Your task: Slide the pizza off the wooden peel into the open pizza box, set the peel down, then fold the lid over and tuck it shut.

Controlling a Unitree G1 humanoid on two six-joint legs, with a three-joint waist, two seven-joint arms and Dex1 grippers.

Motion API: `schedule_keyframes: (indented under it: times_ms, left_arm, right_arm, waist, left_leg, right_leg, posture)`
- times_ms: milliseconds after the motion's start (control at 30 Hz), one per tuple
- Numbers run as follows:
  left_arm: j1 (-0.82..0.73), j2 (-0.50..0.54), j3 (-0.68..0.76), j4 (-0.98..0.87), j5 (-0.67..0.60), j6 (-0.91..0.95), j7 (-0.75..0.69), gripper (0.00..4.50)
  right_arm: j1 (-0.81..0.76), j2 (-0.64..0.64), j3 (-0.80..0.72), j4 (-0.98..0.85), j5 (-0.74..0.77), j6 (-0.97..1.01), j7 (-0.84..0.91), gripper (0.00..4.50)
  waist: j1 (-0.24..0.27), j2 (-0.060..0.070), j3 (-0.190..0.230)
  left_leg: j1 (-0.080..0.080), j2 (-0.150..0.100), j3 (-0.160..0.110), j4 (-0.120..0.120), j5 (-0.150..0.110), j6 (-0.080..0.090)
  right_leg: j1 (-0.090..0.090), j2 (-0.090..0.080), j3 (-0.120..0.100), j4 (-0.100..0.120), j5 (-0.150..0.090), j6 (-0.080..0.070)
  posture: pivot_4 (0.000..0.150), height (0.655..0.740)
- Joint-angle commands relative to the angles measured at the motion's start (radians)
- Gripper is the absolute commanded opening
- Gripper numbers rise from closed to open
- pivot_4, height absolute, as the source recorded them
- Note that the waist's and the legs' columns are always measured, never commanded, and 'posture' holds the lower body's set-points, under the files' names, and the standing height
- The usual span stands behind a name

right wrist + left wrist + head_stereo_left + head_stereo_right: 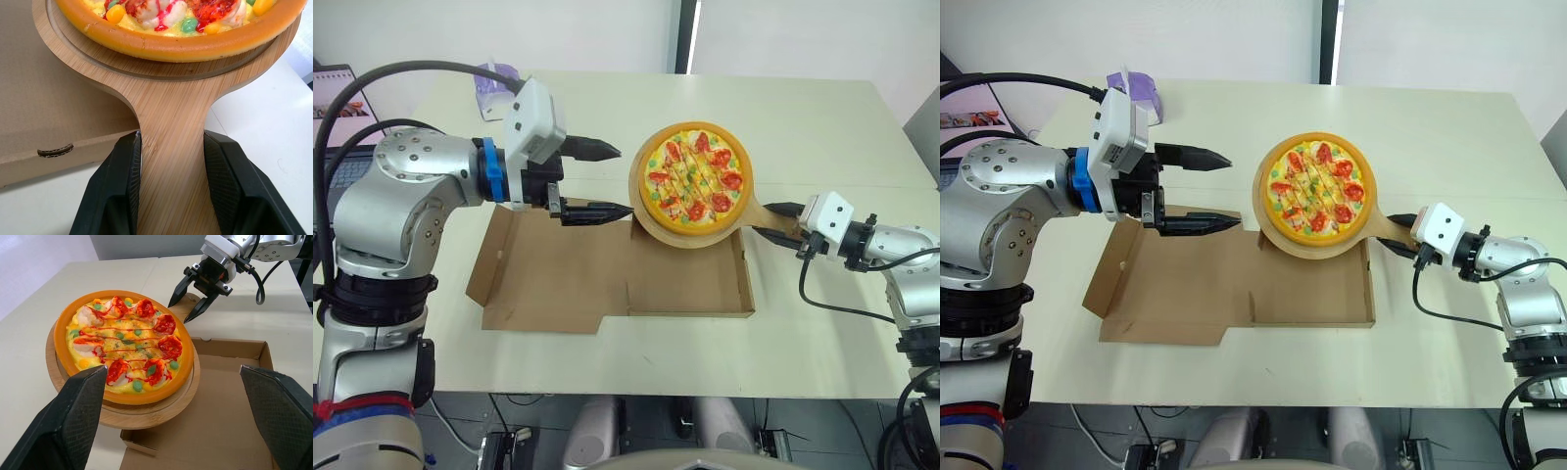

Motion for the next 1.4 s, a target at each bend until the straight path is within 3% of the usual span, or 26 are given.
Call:
schedule_keyframes:
  times_ms: [33,700,1167,1400]
  left_arm:
    - [-0.014,0.009,0.026,-0.026,-0.022,-0.003,0.000,4.50]
    - [-0.027,0.017,0.024,0.000,-0.008,-0.024,-0.013,4.50]
    - [-0.031,0.017,0.023,0.006,-0.004,-0.034,-0.017,4.50]
    - [-0.034,0.014,0.021,0.005,-0.002,-0.032,-0.014,4.50]
  right_arm:
    - [-0.031,-0.018,-0.063,-0.017,0.040,-0.055,-0.004,1.58]
    - [-0.039,-0.042,-0.061,0.048,0.012,-0.204,-0.024,1.58]
    - [-0.041,-0.039,-0.052,0.055,0.010,-0.195,-0.025,1.58]
    - [-0.121,-0.032,-0.060,0.160,-0.065,-0.266,-0.128,1.58]
  waist:
    - [0.000,0.000,0.000]
    - [0.000,0.000,0.000]
    - [0.000,0.000,0.000]
    - [-0.001,0.000,0.000]
  left_leg:
    - [0.000,0.000,0.000,0.000,0.000,0.000]
    - [0.000,0.000,0.000,0.000,0.000,0.000]
    - [0.000,0.000,0.000,0.000,0.000,0.000]
    - [0.001,0.000,0.001,0.001,0.000,0.000]
  right_leg:
    - [0.000,0.000,0.000,0.000,0.000,0.000]
    - [0.000,0.000,0.000,0.000,0.000,0.000]
    - [0.000,0.000,0.000,0.001,0.000,0.000]
    - [0.000,0.000,0.001,0.001,0.000,0.000]
  posture:
    - [0.150,0.7400]
    - [0.150,0.7400]
    - [0.150,0.7400]
    - [0.150,0.7400]
